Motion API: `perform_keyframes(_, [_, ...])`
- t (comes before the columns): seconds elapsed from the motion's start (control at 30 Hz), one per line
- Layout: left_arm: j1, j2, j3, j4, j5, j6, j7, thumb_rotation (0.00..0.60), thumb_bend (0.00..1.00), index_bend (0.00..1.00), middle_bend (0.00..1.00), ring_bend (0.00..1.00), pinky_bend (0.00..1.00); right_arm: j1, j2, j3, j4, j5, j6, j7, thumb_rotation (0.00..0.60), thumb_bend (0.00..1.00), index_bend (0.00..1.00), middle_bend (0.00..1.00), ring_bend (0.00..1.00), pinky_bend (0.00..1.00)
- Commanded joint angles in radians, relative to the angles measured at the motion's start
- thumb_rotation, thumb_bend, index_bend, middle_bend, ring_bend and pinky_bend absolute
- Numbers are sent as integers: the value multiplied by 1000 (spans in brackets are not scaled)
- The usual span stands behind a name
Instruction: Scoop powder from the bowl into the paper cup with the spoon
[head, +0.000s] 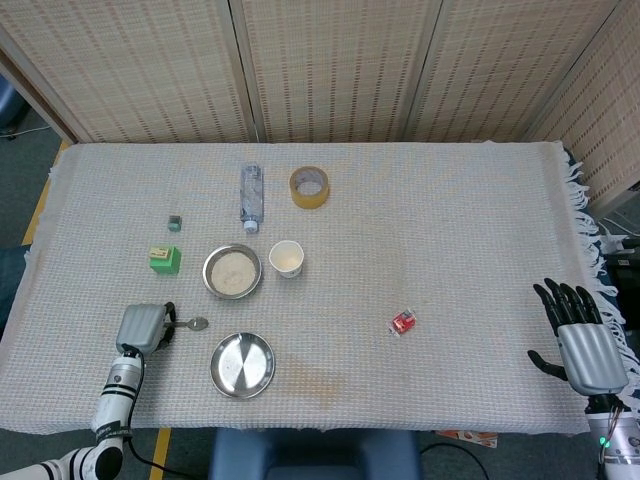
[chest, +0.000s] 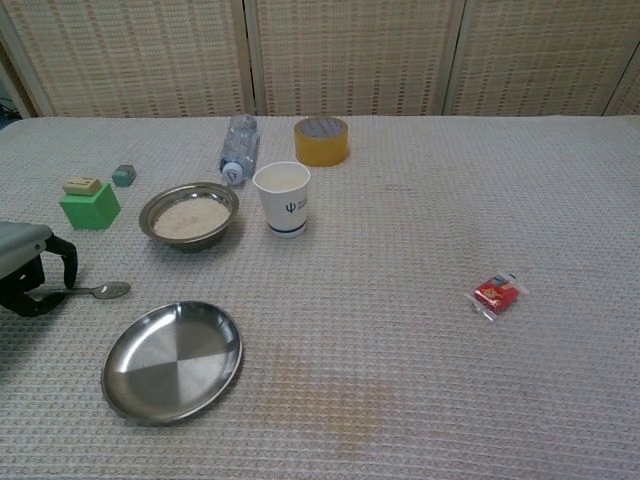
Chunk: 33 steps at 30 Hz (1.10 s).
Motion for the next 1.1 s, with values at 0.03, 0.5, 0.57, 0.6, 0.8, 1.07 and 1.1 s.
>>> perform_keyframes(0.03, [-4, -3, 0, 7, -10, -8, 5, 600, 403, 469, 1000, 1000, 1000, 0, 0, 0, -1, 1, 0, -1, 600, 87, 0, 0, 0, 0])
perform_keyframes(0.5, [-12, -4, 6, 12, -18, -8, 4, 600, 404, 516, 1000, 1000, 1000, 2, -2, 0, -1, 5, -4, -4, 600, 86, 0, 0, 0, 0])
perform_keyframes(0.57, [-11, -2, 8, 11, -17, -6, 6, 600, 402, 514, 1000, 1000, 1000, 2, -1, 0, -1, 6, -4, -4, 600, 86, 0, 0, 0, 0])
perform_keyframes(0.6, [-11, -1, 9, 9, -17, -5, 7, 600, 403, 512, 1000, 1000, 1000, 2, -1, 0, -2, 5, -4, -4, 600, 86, 0, 0, 0, 0])
perform_keyframes(0.8, [-8, 2, 11, 8, -13, 4, -1, 600, 403, 517, 1000, 1000, 1000, 3, -1, -4, -3, 4, -8, -6, 600, 86, 0, 0, 0, 0])
perform_keyframes(1.07, [1, 24, 14, -16, 8, 25, -22, 600, 403, 529, 1000, 1000, 1000, 2, 2, -8, -9, -2, -8, -8, 600, 86, 0, 0, 0, 0])
perform_keyframes(1.1, [1, 31, 13, -25, 11, 30, -24, 600, 403, 530, 1000, 1000, 1000, 2, 2, -8, -10, -3, -8, -8, 600, 86, 0, 0, 0, 0])
